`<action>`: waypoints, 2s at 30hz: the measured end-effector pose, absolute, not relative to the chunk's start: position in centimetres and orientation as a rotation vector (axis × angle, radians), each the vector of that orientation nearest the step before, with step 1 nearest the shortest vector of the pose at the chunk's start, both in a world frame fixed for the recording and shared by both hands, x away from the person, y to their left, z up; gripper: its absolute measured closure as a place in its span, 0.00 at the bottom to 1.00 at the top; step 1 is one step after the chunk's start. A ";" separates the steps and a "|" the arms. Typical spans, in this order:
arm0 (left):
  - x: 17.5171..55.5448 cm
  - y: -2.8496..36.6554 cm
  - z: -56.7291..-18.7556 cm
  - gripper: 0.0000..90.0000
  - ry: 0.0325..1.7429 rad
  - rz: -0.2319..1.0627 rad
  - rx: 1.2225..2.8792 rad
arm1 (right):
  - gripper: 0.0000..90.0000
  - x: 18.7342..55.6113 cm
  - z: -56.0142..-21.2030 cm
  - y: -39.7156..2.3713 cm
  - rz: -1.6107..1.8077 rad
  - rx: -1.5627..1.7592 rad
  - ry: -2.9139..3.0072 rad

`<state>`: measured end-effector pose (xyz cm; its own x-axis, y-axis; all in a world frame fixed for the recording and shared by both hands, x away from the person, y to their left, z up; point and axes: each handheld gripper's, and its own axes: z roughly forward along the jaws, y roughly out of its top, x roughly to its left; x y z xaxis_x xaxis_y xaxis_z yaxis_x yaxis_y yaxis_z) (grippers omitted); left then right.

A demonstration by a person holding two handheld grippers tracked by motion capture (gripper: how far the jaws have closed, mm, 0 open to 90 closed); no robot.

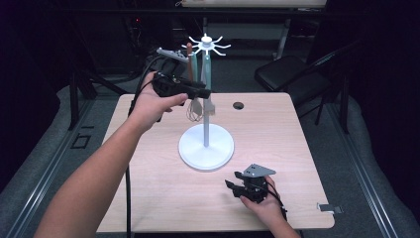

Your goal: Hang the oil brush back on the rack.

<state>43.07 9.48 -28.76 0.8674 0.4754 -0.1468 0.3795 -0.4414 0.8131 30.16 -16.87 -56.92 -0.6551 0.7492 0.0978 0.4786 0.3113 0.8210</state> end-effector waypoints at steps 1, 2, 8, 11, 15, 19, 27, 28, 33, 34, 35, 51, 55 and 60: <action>43.0 9.5 -28.8 0.69 0.618 0.135 2.093 | 0.55 30.2 -56.9 -16.9 1.263 1.106 2.281; 42.9 9.5 -28.7 0.69 0.614 0.140 2.099 | 0.55 30.2 -56.9 -16.8 1.262 1.106 2.281; 42.7 9.8 -29.0 0.69 0.619 0.140 2.094 | 0.55 30.1 -57.0 -16.7 1.261 1.107 2.282; 42.7 10.0 -29.2 0.69 0.631 0.138 2.085 | 0.55 30.1 -57.0 -16.7 1.259 1.104 2.282; 42.7 10.4 -29.4 0.69 0.641 0.135 2.081 | 0.55 30.2 -57.0 -16.8 1.259 1.105 2.282; 42.5 10.9 -29.7 0.69 0.644 0.142 2.092 | 0.55 30.2 -57.0 -16.8 1.258 1.105 2.283; 41.1 12.4 -30.5 0.59 0.696 0.226 2.081 | 0.54 30.2 -56.7 -17.2 1.280 1.109 2.261; 40.9 12.6 -30.7 0.58 0.702 0.239 2.084 | 0.54 30.2 -56.6 -17.3 1.280 1.107 2.262; 40.0 14.1 -31.4 0.56 0.731 0.269 2.083 | 0.53 30.3 -56.3 -17.7 1.283 1.117 2.241; 39.8 14.6 -31.6 0.55 0.743 0.274 2.075 | 0.53 30.3 -56.3 -17.8 1.285 1.117 2.238; 39.7 14.8 -31.7 0.54 0.752 0.274 2.071 | 0.53 30.3 -56.2 -17.9 1.279 1.120 2.242; 37.1 19.4 -39.3 0.48 0.896 0.323 2.041 | 0.51 30.4 -55.6 -18.7 1.304 1.133 2.194; 36.5 20.5 -41.3 0.47 0.937 0.312 2.032 | 0.51 30.4 -55.5 -18.9 1.317 1.146 2.176; 35.5 21.7 -43.8 0.47 0.983 0.311 1.995 | 0.50 30.5 -55.4 -19.1 1.305 1.145 2.177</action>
<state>35.50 21.72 -43.81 0.6575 0.7400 -0.1418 0.5236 -0.3133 0.7923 30.49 -19.08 -55.44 -0.6095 0.7865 0.0997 0.4585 0.2470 0.8537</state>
